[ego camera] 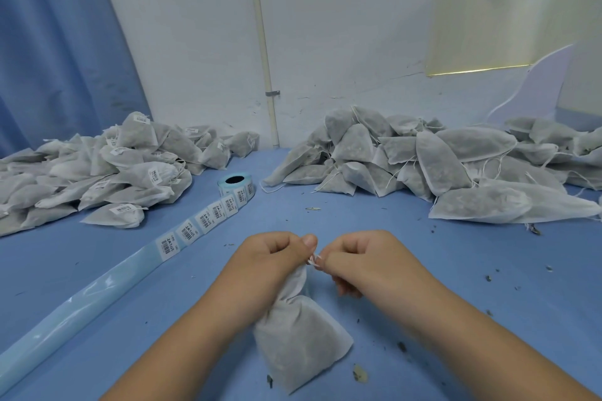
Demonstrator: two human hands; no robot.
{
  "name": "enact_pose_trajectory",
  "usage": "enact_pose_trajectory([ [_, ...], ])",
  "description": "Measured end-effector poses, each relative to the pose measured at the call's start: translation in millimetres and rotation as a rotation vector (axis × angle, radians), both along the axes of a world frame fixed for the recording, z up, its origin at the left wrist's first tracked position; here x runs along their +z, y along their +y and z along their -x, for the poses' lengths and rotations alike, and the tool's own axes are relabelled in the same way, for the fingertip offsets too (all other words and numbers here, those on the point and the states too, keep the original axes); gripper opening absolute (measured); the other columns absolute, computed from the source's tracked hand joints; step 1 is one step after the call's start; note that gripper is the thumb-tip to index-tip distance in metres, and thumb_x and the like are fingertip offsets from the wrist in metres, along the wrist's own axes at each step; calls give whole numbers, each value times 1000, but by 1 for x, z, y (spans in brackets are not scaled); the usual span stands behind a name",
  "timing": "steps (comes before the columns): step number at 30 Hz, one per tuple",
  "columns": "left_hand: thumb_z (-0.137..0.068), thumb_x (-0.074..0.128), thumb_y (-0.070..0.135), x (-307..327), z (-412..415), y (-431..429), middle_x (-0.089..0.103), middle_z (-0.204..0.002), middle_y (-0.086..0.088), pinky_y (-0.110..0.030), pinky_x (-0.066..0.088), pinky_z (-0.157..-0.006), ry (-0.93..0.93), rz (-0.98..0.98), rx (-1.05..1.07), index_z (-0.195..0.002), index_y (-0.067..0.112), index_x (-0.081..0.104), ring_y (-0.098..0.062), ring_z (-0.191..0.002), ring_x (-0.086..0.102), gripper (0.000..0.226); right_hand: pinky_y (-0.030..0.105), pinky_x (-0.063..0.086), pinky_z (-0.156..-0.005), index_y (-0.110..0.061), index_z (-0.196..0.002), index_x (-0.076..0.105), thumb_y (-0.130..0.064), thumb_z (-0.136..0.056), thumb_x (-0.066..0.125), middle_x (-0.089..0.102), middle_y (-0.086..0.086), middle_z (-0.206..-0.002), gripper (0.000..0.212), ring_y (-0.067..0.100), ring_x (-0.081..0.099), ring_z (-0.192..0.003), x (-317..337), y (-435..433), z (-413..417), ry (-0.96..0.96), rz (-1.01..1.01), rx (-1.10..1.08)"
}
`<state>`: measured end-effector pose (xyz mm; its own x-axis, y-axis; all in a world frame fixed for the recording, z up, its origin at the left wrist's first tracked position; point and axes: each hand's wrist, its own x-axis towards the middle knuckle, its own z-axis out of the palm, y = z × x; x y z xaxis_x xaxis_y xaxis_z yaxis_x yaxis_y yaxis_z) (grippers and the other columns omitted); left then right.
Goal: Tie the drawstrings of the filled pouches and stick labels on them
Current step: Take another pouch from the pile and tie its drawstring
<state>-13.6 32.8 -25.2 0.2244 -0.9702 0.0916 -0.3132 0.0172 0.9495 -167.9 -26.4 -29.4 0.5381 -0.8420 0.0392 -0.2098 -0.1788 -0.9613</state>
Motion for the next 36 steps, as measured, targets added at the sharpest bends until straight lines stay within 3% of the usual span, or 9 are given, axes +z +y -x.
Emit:
enact_pose_trajectory([
  [6, -70, 70, 47, -4, 5, -1, 34, -53, 2, -20, 31, -44, 251, -60, -8, -58, 18, 62, -9, -44, 32, 32, 13, 33, -47, -20, -64, 63, -18, -75, 71, 49, -14, -50, 14, 2, 41, -46, -6, 5, -7, -15, 318, -151],
  [14, -86, 68, 35, -6, 10, -2, 41, -50, 2, -21, 34, -42, 329, -43, 52, -54, 19, 60, -10, -42, 37, 37, 15, 40, -58, -33, -63, 56, -21, -74, 73, 50, -9, -64, 23, 3, 50, -64, -8, 10, -9, 33, 642, -220],
  [22, -86, 69, 36, -7, 16, 0, 38, -55, -1, -29, 31, -54, 202, 32, 163, -60, 15, 58, -14, -50, 33, 35, 19, 43, -61, -25, -64, 66, -31, -76, 70, 58, -8, -63, 14, 3, 54, -69, -9, 11, -9, 60, 643, -263],
  [27, -87, 69, 33, -8, 17, -1, 37, -50, 1, -27, 29, -51, 139, 67, 199, -51, 16, 53, -13, -46, 31, 43, 20, 44, -61, -27, -61, 64, -28, -77, 68, 60, -10, -63, 16, 4, 55, -70, -10, 11, -9, 91, 628, -282],
  [31, -86, 69, 34, -12, 17, -2, 39, -53, -3, -21, 30, -46, 78, 115, 213, -63, -5, 56, -12, -47, 32, 47, 19, 45, -58, -25, -61, 64, -29, -76, 67, 60, -12, -61, 16, 3, 55, -67, -10, 12, -9, 116, 607, -303],
  [36, -86, 70, 34, -13, 16, -2, 37, -48, 1, -15, 25, -39, 43, 133, 211, -65, -4, 62, -8, -39, 28, 44, 17, 44, -56, -23, -62, 62, -26, -74, 67, 57, -12, -57, 14, 3, 54, -61, -9, 12, -9, 135, 569, -287],
])
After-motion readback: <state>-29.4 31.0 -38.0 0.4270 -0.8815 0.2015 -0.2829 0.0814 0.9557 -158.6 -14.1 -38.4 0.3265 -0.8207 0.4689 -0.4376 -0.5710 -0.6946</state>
